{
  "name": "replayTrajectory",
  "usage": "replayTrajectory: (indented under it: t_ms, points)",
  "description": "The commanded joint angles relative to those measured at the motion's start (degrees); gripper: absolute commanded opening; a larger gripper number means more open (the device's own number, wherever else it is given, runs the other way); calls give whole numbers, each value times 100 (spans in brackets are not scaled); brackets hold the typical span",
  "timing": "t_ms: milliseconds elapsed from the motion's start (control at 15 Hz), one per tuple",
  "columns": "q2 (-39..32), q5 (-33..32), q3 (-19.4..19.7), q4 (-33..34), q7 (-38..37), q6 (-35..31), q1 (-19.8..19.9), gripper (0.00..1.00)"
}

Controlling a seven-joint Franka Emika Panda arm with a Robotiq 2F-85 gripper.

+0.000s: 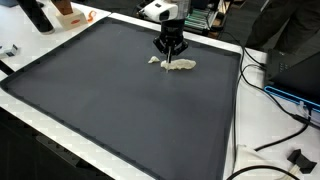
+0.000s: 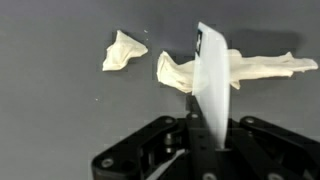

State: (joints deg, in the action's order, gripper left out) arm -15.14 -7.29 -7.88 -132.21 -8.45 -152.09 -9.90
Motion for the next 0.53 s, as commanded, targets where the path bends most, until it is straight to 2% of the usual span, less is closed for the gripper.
replayTrajectory:
  t_ms: [0,467]
  points:
    - [-266,-316,210,82,-66,-144,-162,1]
    - [-266,-202,143,-294,203,-292,-149,1]
